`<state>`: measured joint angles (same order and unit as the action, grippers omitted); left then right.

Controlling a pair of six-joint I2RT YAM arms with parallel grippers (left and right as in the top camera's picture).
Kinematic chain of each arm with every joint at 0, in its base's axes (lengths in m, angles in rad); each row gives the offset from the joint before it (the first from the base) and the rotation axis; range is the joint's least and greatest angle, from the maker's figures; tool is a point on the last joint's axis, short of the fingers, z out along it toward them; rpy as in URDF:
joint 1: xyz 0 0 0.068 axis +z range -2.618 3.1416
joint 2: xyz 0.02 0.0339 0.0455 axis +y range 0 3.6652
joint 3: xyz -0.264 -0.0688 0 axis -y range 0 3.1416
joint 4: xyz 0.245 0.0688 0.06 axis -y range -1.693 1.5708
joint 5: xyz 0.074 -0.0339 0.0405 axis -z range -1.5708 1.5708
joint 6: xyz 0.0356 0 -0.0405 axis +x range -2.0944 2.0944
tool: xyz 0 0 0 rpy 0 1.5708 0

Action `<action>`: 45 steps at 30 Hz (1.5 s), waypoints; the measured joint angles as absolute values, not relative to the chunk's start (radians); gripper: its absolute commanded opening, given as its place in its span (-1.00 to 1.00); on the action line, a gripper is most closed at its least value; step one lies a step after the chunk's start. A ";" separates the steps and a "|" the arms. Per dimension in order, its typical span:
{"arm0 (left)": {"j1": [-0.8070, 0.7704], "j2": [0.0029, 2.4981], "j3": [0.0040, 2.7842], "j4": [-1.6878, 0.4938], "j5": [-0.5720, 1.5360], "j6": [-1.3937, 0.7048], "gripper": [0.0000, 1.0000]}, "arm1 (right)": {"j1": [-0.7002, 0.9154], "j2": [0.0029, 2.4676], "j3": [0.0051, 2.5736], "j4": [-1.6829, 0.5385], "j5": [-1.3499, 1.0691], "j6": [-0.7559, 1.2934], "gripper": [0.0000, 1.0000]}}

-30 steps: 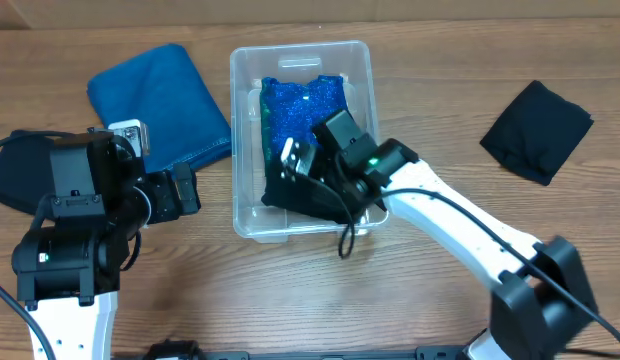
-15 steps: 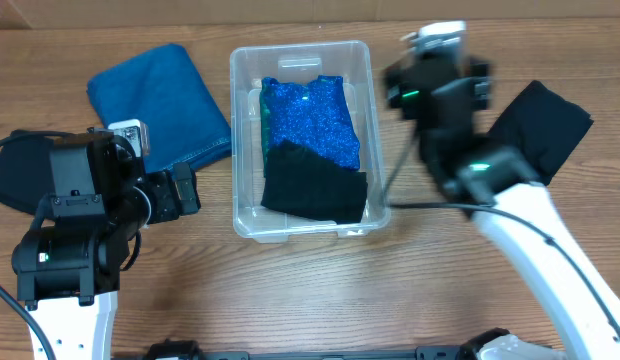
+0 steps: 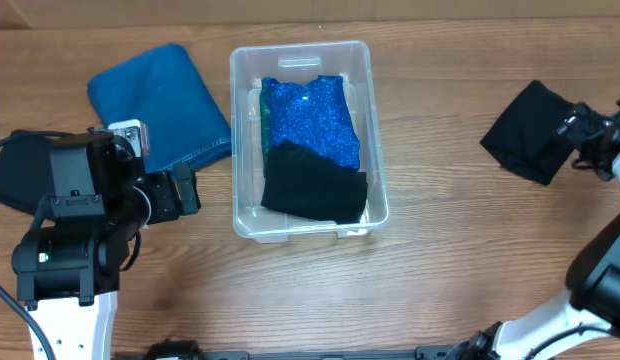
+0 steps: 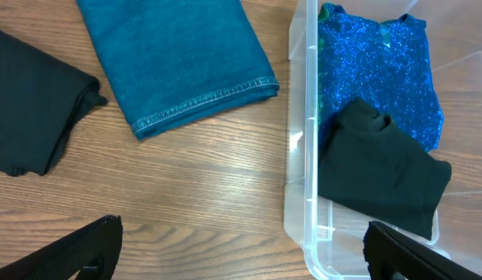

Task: Pack container
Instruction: 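Grasp the second black cloth on the right with the right gripper, then lay the second black cloth into the bin and release it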

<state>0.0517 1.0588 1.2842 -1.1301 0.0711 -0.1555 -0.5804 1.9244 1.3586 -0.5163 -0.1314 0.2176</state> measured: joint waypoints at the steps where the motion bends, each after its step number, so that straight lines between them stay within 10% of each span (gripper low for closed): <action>1: 0.052 1.059 1.284 -1.130 0.071 -0.155 1.00 | -0.596 1.960 1.359 -0.491 -0.170 0.212 1.00; 8: 0.052 1.059 1.284 -1.130 0.072 -0.155 1.00 | -0.614 2.088 1.362 -0.381 -0.318 0.183 0.88; 11: 0.052 1.059 1.284 -1.130 0.071 -0.155 1.00 | -0.614 2.109 1.366 -0.344 -0.339 0.180 -0.49; 14: 0.052 1.059 1.284 -1.130 0.072 -0.155 1.00 | -0.615 2.128 1.366 -0.331 -0.367 0.177 -0.92; 29: 0.052 1.059 1.284 -1.134 0.071 -0.155 1.00 | -0.522 1.802 1.362 -0.405 -0.607 0.162 -0.93; 38: 0.052 1.059 1.284 -1.134 0.071 -0.155 1.00 | 0.039 1.266 1.418 -0.524 -0.648 -0.130 -0.92; 45: 0.052 1.059 1.284 -1.143 0.071 -0.155 1.00 | 0.523 1.373 1.420 -0.715 -0.425 -0.386 -0.92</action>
<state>0.0517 1.0588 1.2842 -1.1435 0.0711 -0.1555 0.5232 1.3727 1.4200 -0.7147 -0.4252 -0.3862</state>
